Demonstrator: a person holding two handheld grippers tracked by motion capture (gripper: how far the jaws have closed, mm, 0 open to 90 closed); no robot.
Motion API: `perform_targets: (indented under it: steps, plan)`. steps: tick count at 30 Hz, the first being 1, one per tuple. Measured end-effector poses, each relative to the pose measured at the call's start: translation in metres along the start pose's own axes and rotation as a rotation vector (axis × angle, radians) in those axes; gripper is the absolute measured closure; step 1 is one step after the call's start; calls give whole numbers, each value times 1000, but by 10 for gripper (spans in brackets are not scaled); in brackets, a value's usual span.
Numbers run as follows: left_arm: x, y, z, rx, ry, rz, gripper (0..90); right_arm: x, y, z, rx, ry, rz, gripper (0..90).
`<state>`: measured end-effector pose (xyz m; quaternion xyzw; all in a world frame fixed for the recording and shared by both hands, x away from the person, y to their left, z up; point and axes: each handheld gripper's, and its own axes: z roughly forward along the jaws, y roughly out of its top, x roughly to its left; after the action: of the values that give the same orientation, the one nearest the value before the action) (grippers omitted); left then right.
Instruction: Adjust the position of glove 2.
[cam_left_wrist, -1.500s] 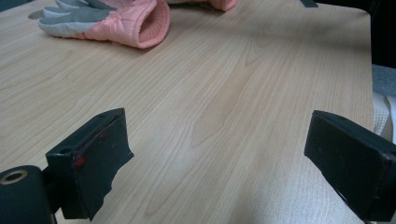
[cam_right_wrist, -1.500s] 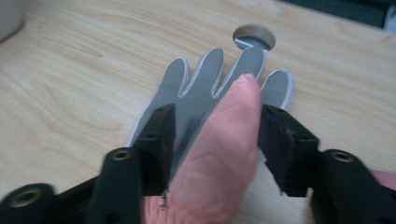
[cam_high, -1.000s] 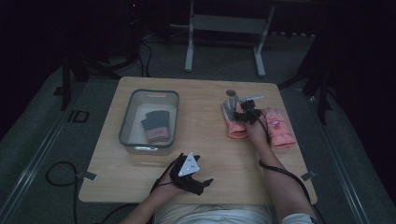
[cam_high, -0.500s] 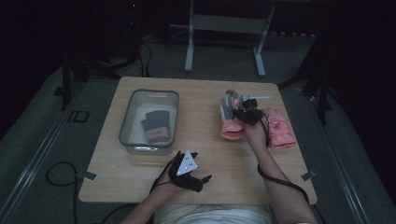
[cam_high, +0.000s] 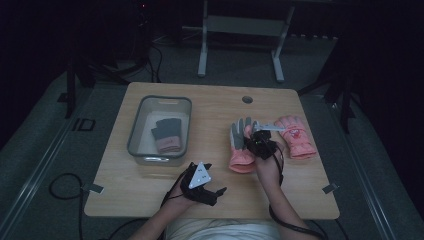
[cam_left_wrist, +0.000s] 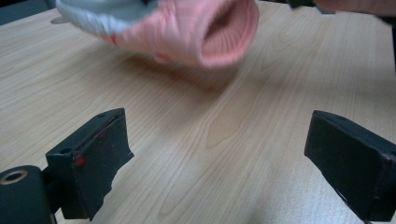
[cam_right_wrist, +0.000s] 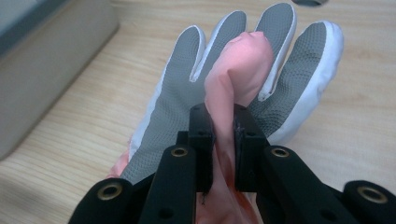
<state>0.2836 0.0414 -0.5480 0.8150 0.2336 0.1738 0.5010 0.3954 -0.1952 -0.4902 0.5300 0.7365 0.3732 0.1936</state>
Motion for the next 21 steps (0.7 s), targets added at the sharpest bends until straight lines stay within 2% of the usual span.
perform_targets:
  steps: [2,6,8,13,18,21]
  plan:
    - [-1,0,0,-6,-1,1,61,1,-6,4,17,15,8,807]
    - [-1,-1,0,-1,0,7,61,3,-13,11,23,9,-1,804]
    - [-1,-3,1,-7,-6,4,61,2,-17,22,29,22,11,799]
    - [-1,-5,3,-3,-11,4,61,-3,-23,35,44,4,21,788]
    - [-2,-6,4,3,-19,9,61,-4,-25,36,33,-1,9,773]
    - [-3,-6,4,6,-22,15,61,-5,-24,33,29,7,6,710]
